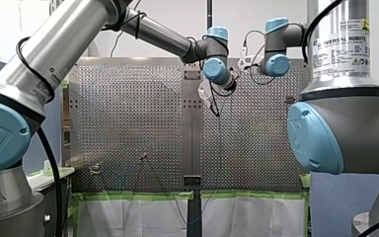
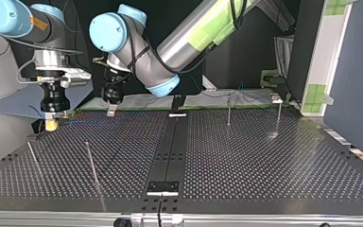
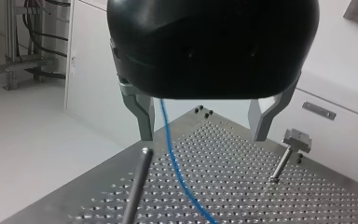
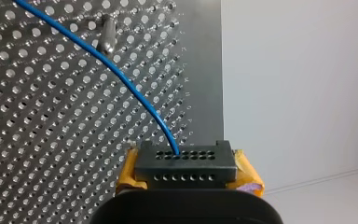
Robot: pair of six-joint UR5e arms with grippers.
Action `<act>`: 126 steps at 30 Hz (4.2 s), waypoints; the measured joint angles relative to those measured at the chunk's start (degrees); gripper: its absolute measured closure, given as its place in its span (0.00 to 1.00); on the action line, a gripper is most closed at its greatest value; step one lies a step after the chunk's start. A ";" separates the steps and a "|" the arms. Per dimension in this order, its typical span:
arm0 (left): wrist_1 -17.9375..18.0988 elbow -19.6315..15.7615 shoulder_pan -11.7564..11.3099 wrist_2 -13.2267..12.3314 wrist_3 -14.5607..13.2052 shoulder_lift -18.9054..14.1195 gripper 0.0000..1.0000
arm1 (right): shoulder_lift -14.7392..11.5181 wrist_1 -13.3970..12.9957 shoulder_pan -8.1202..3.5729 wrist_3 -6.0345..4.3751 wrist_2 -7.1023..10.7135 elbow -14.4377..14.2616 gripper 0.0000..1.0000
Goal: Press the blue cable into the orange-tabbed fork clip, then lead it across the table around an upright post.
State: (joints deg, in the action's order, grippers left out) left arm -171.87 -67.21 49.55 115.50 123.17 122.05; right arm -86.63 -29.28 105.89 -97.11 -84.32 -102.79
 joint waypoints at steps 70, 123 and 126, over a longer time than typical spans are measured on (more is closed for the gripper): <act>10.24 3.90 -5.81 1.59 -6.26 -1.92 1.00 | 0.39 -0.01 1.50 -0.44 -0.11 0.90 1.00; -2.45 17.15 -12.15 -13.68 -10.41 2.78 1.00 | 10.47 6.69 -4.07 -4.58 -0.34 18.68 1.00; -2.88 17.87 -12.55 -14.35 -10.14 3.78 1.00 | 11.44 6.65 -4.49 -4.61 -0.32 18.83 1.00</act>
State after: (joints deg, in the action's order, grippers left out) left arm -174.75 -49.34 36.99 101.15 113.03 125.84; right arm -75.19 -22.63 101.40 -101.72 -84.64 -83.96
